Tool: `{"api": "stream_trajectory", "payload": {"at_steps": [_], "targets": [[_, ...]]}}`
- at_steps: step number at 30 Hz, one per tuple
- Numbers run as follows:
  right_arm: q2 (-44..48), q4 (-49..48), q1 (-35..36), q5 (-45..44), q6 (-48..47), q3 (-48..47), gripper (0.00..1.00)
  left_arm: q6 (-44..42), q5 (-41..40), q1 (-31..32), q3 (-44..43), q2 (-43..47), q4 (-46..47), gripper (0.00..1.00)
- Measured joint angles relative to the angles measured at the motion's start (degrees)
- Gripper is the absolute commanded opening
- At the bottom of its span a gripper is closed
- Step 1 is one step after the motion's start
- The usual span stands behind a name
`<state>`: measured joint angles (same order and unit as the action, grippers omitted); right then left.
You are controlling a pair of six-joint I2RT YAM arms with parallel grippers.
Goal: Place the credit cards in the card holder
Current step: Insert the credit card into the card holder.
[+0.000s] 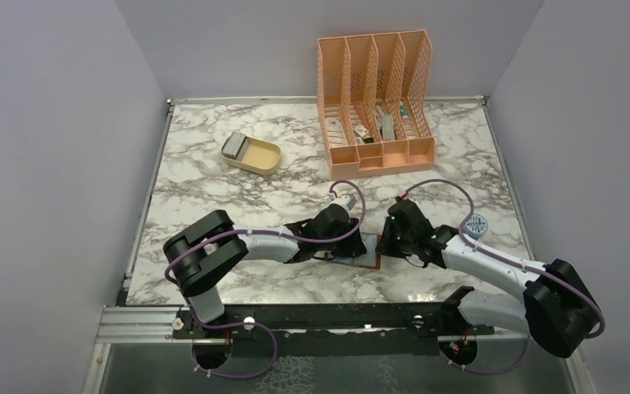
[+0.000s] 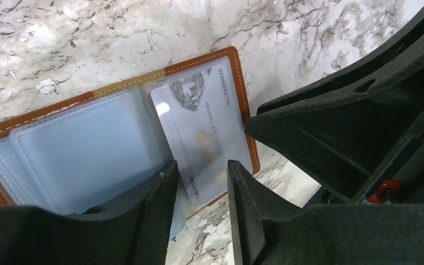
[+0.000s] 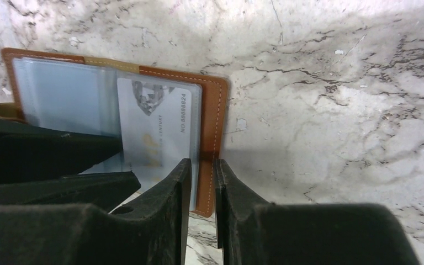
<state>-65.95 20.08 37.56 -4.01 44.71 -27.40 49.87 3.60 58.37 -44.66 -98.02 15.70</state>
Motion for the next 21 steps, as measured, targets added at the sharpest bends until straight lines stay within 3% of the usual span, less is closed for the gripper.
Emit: {"api": "stream_trajectory", "payload": {"at_steps": [12,21], "targets": [[3.02,4.87,0.00,-1.51,-1.51,-3.34,0.31,-4.66,-1.86,-1.51,-4.59,3.17,-6.91,0.46],[7.39,5.77,0.00,0.15,-4.20,-4.66,0.34,-16.96,-4.55,-11.47,-11.74,8.07,-20.72,0.53]]}}
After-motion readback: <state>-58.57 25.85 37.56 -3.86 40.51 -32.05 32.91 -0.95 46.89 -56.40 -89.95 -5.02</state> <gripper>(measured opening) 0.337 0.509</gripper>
